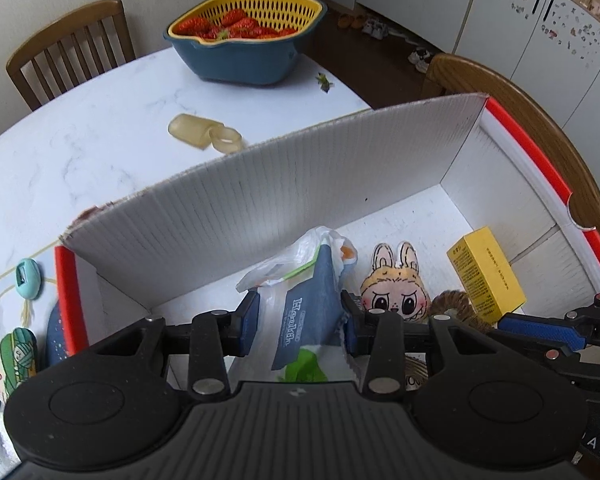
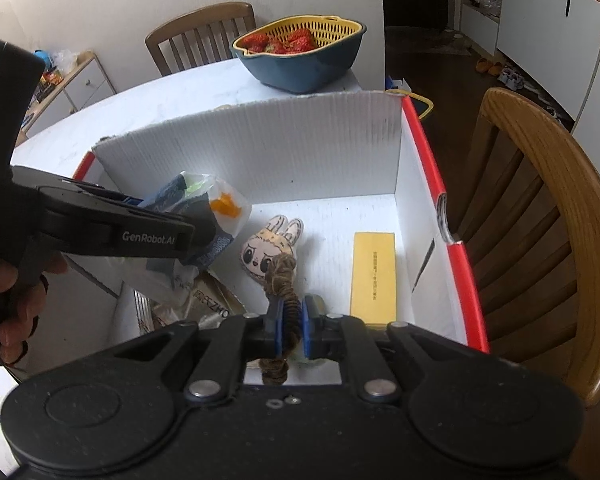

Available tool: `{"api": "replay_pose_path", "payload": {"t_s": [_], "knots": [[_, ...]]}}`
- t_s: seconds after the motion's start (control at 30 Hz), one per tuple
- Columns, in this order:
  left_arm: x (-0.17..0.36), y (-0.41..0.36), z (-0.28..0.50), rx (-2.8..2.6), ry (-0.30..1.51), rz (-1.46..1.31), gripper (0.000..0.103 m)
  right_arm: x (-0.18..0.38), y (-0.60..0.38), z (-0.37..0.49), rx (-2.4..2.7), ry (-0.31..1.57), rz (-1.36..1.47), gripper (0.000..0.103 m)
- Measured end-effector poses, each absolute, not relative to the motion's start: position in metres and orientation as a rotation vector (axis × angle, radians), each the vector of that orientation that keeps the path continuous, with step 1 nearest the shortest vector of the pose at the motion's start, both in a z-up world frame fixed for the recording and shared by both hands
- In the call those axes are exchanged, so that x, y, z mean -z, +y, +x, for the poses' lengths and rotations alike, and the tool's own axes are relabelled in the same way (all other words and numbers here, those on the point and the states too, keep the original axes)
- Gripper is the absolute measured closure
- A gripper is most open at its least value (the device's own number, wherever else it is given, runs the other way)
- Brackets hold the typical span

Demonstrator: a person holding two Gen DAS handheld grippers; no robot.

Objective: Organize objects
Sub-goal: 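Open left tool to drop the wipe pack while right tool releases the bracelet inside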

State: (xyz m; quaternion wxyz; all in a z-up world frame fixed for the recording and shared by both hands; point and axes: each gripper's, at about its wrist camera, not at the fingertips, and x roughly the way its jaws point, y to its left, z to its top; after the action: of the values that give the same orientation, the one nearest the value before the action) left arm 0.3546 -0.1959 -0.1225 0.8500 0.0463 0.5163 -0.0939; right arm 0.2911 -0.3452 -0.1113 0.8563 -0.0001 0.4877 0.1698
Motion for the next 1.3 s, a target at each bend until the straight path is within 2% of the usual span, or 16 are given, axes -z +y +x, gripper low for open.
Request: {"api": "replay_pose_path", "payload": {"t_s": [0.23, 0.33, 0.4, 0.7, 0.87, 1.07, 1.2, 1.3], "knots": [[0.124, -0.199, 0.353, 0.199, 1.095, 0.106, 0.059, 0.113, -0.35, 0.29, -0.356, 1.032, -0.007, 0.083], [0.123, -0.199, 0.351, 0.193, 1.093, 0.104, 0.053, 0.112, -0.352, 0.288, -0.357, 1.032, -0.006, 0.081], [0.121, -0.199, 0.348, 0.195, 1.081, 0.105, 0.046, 0.111, -0.353, 0.286, -0.359, 1.028, -0.002, 0.075], [0.104, -0.197, 0.333, 0.208, 1.041, 0.077, 0.043, 0.098, -0.354, 0.276, -0.378, 0.989, 0.01, 0.063], [0.089, -0.194, 0.321, 0.227, 1.003, 0.066, 0.041, 0.089, -0.352, 0.271, -0.389, 0.963, 0.02, 0.059], [0.068, -0.189, 0.304, 0.256, 0.947, 0.065, 0.036, 0.078, -0.353, 0.264, -0.393, 0.926, 0.044, 0.046], [0.055, -0.184, 0.29, 0.268, 0.899, 0.071, 0.027, 0.071, -0.352, 0.259, -0.402, 0.9, 0.065, 0.035], [0.046, -0.179, 0.281, 0.276, 0.866, 0.08, 0.026, 0.064, -0.35, 0.255, -0.409, 0.874, 0.078, 0.027]]}}
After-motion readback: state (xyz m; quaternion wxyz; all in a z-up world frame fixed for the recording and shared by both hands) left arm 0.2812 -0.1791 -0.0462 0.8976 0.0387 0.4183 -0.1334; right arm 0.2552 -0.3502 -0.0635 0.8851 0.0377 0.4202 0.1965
